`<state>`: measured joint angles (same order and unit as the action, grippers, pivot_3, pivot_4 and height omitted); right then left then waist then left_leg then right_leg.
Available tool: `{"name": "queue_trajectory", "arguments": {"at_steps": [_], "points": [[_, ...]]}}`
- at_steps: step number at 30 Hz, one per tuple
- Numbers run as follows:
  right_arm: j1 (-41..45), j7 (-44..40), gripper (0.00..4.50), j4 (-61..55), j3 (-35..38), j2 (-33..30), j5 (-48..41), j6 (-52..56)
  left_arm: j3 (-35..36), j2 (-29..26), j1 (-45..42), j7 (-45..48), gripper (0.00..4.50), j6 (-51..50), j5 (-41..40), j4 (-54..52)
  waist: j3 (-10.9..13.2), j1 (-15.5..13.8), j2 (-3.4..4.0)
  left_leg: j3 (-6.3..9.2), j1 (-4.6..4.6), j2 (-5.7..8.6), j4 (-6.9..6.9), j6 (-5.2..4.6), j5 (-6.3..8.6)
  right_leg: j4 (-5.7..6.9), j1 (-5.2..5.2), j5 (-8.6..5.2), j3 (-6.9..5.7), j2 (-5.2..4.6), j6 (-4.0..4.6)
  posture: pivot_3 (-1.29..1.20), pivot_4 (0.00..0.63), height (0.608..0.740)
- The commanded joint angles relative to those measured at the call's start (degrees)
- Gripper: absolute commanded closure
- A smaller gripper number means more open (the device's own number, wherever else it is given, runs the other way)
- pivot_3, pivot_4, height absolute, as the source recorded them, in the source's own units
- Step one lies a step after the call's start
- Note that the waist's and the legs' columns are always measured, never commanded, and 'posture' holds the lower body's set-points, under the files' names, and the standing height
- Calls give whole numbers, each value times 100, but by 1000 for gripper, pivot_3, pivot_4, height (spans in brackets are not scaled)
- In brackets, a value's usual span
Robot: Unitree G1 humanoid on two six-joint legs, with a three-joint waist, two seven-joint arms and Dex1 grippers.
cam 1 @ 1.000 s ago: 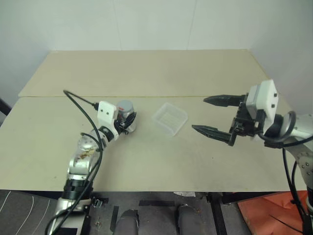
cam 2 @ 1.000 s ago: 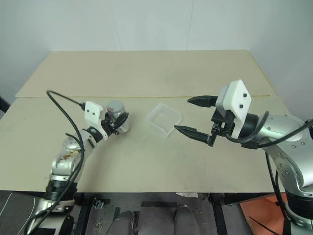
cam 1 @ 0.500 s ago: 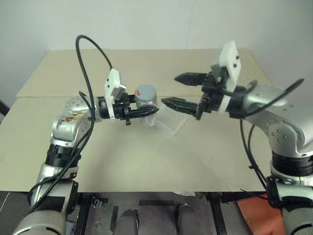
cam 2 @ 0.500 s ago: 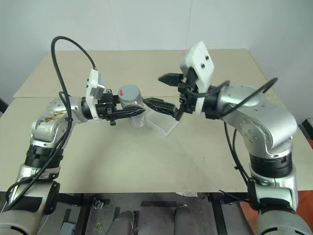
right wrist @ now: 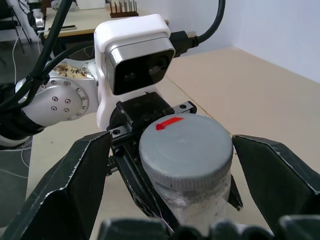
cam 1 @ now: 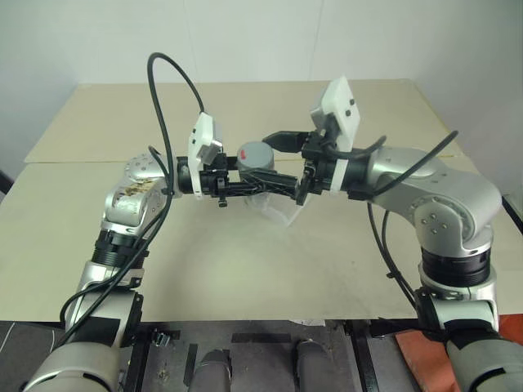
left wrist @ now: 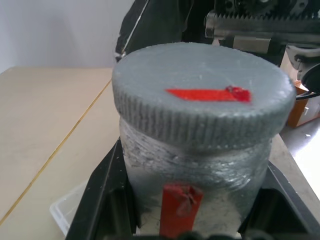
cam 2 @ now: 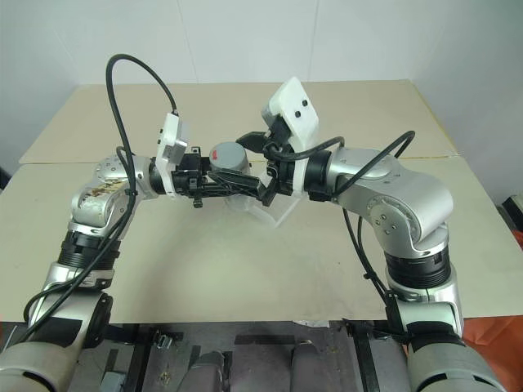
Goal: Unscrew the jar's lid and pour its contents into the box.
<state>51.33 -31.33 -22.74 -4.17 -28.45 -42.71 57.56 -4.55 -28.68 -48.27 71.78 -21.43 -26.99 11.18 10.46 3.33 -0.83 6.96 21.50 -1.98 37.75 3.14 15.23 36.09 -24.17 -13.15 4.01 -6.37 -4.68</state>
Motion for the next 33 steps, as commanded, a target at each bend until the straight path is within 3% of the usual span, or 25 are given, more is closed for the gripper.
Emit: {"name": "queue_trajectory", "arguments": {"at_steps": [1, 11, 14, 17, 22, 26, 33], "points": [[227, 67, 0, 15, -45, 104, 171, -81, 57, 21, -176, 76, 2554, 128, 20, -31, 0, 29, 0, 0, -1, 0, 0, 0, 0, 0, 0, 0, 0, 0, 0, 0, 150, 740], [173, 28, 0, 0, -136, 331, 412, -239, 94, -27, 58, 43, 2554, -13, -66, -370, 0, 79, 1, 3, -1, 0, 0, 0, 0, 3, -1, 0, 0, 0, 0, 0, 150, 740], [101, 38, 644, -71, -180, 376, 515, -305, 79, -43, 204, 37, 2554, -101, -116, -555, 0, 78, 1, 3, -1, 0, -1, 0, 0, 4, -1, 0, 0, 0, 0, 0, 150, 740], [71, 69, 1627, -100, -195, 404, 665, -424, 56, -9, 249, -4, 2554, -175, -114, -650, 0, 75, 1, 5, -1, 0, 0, 0, 0, 4, -1, 0, 0, 1, 0, 0, 150, 740], [18, -147, 1756, -200, -120, 330, 585, -437, 97, 28, 323, 41, 2554, -216, -224, -761, 1, 75, 2, 5, -1, 1, 0, 0, 0, 3, -1, 0, -1, 0, 0, 0, 150, 740], [-109, -1125, 1756, -89, -169, 52, 418, -840, 117, -17, 213, 371, 2554, -193, -337, -792, 1, 70, 2, 5, 0, 1, 0, 0, 0, 1, 0, 0, -1, 0, 0, 0, 150, 740], [-89, -4207, 1756, 981, -413, -263, 223, -2300, 91, -312, 176, 1443, 2554, -456, -878, -1177, 1, 97, 2, 3, -5, -1, 0, 0, 0, 0, 3, 0, -1, 2, 0, 0, 150, 740]]}}
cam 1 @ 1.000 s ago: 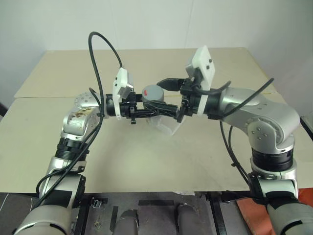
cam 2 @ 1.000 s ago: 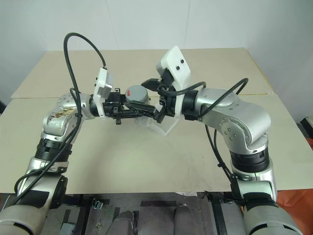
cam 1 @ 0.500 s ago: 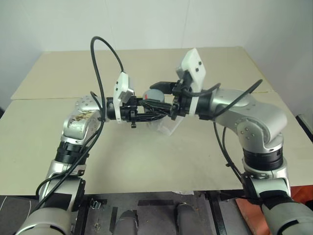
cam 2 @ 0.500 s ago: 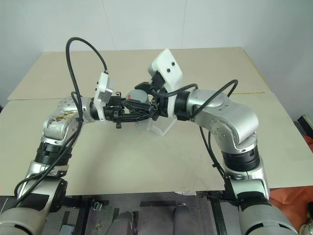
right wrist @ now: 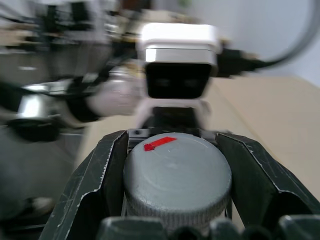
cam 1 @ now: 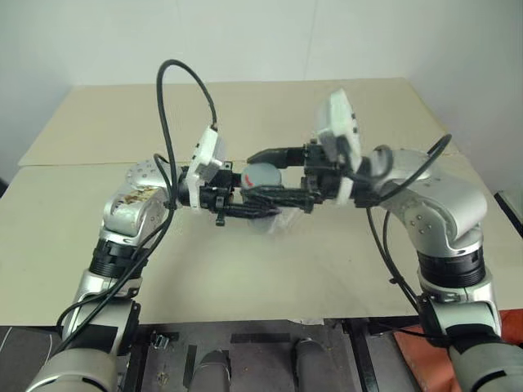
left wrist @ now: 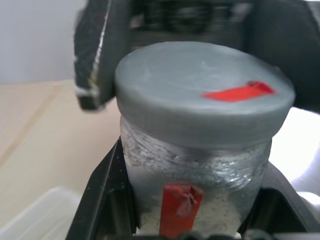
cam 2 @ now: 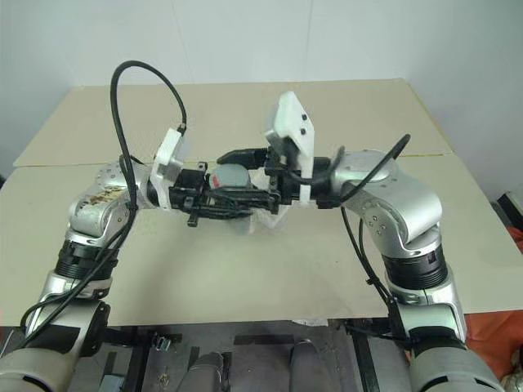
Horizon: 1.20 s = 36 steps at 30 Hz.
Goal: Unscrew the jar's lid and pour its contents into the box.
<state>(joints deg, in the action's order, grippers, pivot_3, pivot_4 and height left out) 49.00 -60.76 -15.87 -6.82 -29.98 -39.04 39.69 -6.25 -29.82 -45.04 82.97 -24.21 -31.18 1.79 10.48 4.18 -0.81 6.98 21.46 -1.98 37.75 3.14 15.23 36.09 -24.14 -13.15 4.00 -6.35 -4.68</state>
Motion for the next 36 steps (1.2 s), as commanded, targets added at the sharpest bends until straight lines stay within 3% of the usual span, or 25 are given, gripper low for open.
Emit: {"name": "queue_trajectory", "arguments": {"at_steps": [1, 4, 8, 13, 14, 27, 36], "points": [[249, -1655, 1756, 547, -182, -99, -174, -615, 252, -243, -123, 456, 2554, -240, -543, -329, 0, 21, 1, 0, -2, -1, 0, 0, 0, 1, 1, 0, 0, 1, 0, 0, 150, 740], [491, -2165, 1756, 1091, -299, 16, -14, -945, 233, -317, -60, 607, 2554, -271, -583, -460, 1, 39, 2, 1, -5, -1, 1, 0, 0, 3, 2, 0, 2, 2, 0, 0, 150, 740], [617, -2184, 1756, 1417, -438, 206, 236, -1177, 263, -325, 15, 441, 2554, -250, -549, -521, 2, 31, 3, 2, -2, -1, 1, 1, -1, 2, 1, 0, 1, 2, 0, 0, 150, 740], [524, -1761, 108, 1359, -404, 317, 505, -1161, 309, -380, 181, 219, 2554, -263, -514, -590, 2, 26, 4, 3, -2, -1, 1, 3, -2, 4, -2, 0, 0, 2, 0, 0, 150, 740], [496, -1663, 22, 1333, -347, 324, 518, -1141, 319, -382, 191, 165, 2554, -265, -502, -563, 3, 18, 5, 4, -2, -1, 1, 3, -2, 4, -2, 0, 0, 2, 0, 0, 150, 740], [-169, 127, 22, -79, 400, -389, 443, -190, 560, -453, 396, -488, 2554, 81, -69, 134, 3, -14, 5, 4, -1, 0, 0, 3, -2, 3, -2, 0, 0, 2, 1, 0, 150, 740], [-49, 974, 22, -598, 210, 2, 470, 71, 431, -425, 9, -274, 2554, 127, 17, 537, 3, -12, 5, 4, 1, 0, 1, 3, -2, 3, -1, 0, 0, 2, 1, 0, 150, 740]]}}
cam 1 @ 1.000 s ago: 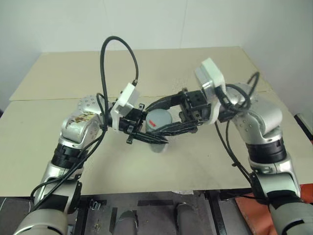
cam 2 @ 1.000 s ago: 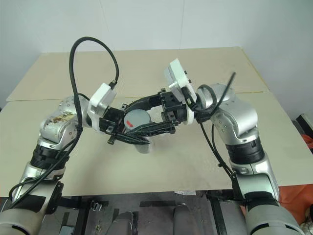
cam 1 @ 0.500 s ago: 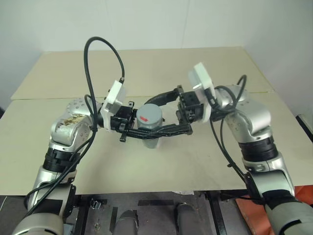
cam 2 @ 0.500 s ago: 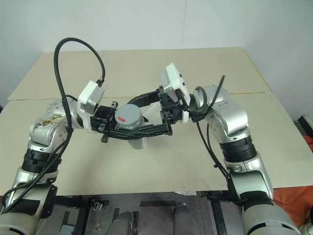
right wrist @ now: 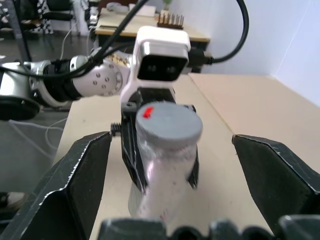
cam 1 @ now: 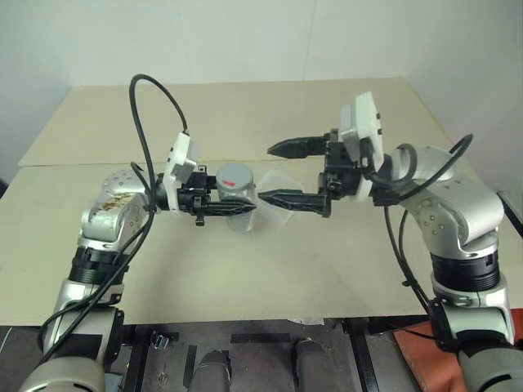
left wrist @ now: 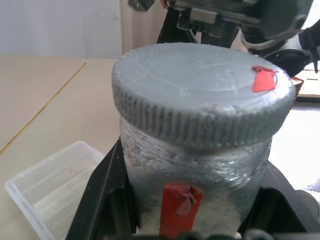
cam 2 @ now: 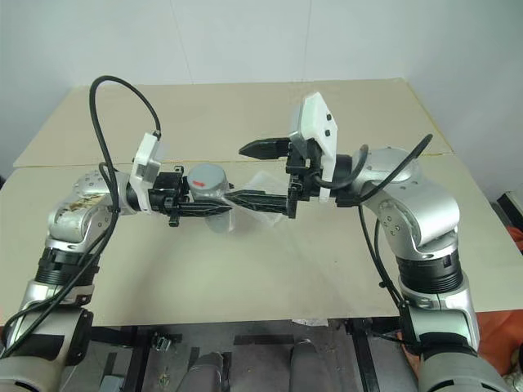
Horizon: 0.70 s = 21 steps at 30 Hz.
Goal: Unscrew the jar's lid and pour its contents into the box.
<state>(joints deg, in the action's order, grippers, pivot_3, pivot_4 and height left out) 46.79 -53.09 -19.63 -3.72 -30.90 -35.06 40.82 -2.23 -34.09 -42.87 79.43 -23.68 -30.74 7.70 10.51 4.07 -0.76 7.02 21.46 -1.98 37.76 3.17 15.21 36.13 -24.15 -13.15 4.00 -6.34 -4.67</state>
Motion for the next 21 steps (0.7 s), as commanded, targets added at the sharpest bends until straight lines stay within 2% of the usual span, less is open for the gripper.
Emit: {"name": "queue_trajectory", "arguments": {"at_steps": [1, 11, 21], "points": [[177, 260, 22, -227, -179, 151, 132, -64, 26, 11, -218, 79, 2554, 51, -36, -83, 0, -1, 0, 0, 1, 0, 0, 0, 0, 0, 0, 0, 0, 0, 0, 0, 150, 740], [511, 714, 22, 197, -560, 879, 332, -5, 58, 91, -106, -19, 2554, -23, -115, -357, 0, 5, 0, 1, 1, 0, 0, 1, 0, 1, -2, 0, 0, 0, 0, 0, 150, 740], [703, 772, 22, 1103, -464, 1108, 554, -136, 69, 56, -81, -82, 2554, -77, -147, -498, 1, 12, 2, 2, 0, 0, 0, 1, 0, 3, -2, 0, 0, 0, 0, 0, 150, 740]]}}
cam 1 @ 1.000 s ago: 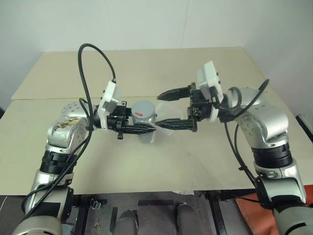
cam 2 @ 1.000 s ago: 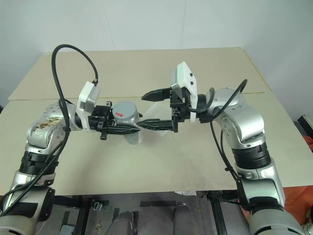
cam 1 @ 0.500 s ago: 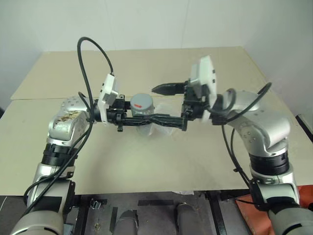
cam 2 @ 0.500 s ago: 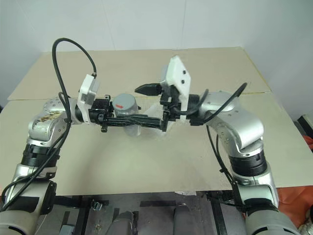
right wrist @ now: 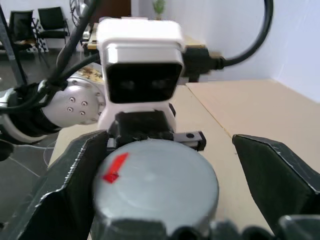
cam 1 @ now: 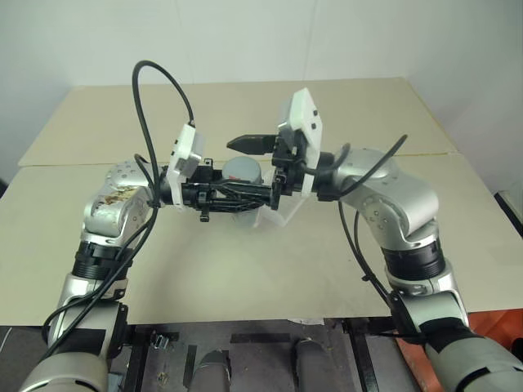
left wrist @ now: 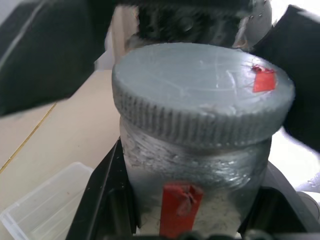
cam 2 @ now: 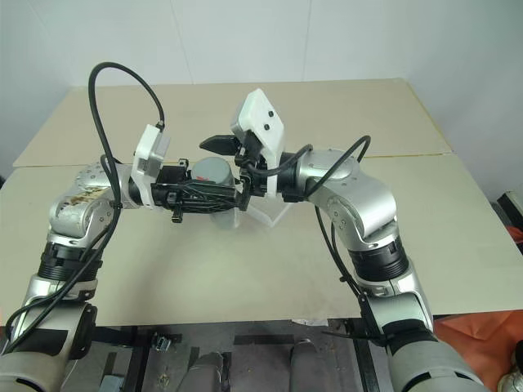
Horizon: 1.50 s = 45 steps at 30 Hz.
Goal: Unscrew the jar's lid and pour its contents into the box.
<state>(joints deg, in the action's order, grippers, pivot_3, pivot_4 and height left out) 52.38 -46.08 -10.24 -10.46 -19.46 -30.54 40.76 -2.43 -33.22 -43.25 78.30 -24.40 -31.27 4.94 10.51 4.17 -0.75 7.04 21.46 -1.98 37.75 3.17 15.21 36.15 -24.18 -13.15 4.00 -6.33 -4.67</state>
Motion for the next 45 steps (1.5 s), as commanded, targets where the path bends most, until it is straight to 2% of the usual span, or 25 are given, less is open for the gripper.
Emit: {"name": "queue_trajectory", "arguments": {"at_steps": [1, 6, 13, 23, 28, 36, 45], "points": [[119, 73, 22, 224, 244, -76, 128, -144, 83, -34, -49, 28, 2554, -5, -100, -228, 0, 1, 0, 0, 0, 0, 0, 0, 0, 1, 0, 0, 0, 0, 0, 0, 150, 740], [-37, 7, 22, 173, 563, -366, -21, -101, 120, -93, 14, 62, 2554, -29, -132, -272, 0, -1, 1, 0, 1, 0, 0, 0, 0, 1, 0, 0, 0, 0, 0, 0, 150, 740], [-397, -73, 22, 11, 1135, -1081, -388, -43, 225, -221, 78, 117, 2554, -26, -179, -302, 0, -12, 0, 0, 1, 0, 0, 0, 0, -1, 1, 0, 0, 0, 0, 0, 150, 740], [-644, -253, 22, -366, 1265, -1519, -496, -48, 207, -155, 0, 121, 2554, 79, -73, -87, 2, 22, 2, -4, -1, 0, -1, -2, 1, -2, 1, 0, 2, 0, 0, 0, 150, 740], [-555, -172, 22, -957, 1303, -1401, -967, 239, 153, 51, -138, -38, 2554, 223, 83, 234, 2, -14, 2, -1, 2, 0, 0, -2, 1, -4, 2, 0, 0, 0, 0, 0, 150, 740], [-168, 312, 22, -986, 631, -844, -528, 164, 72, 232, -271, 13, 2554, 338, 194, 402, 2, 0, 3, -1, 2, 0, 0, -2, 1, -3, 0, 0, 0, 0, 0, 0, 150, 740], [25, 346, 22, -692, 165, -378, -60, 6, 39, 219, -196, 57, 2554, 277, 130, 203, 2, -5, 3, 0, 2, 1, 0, 0, 0, -2, 0, 0, 0, 0, 0, 0, 150, 740]]}}
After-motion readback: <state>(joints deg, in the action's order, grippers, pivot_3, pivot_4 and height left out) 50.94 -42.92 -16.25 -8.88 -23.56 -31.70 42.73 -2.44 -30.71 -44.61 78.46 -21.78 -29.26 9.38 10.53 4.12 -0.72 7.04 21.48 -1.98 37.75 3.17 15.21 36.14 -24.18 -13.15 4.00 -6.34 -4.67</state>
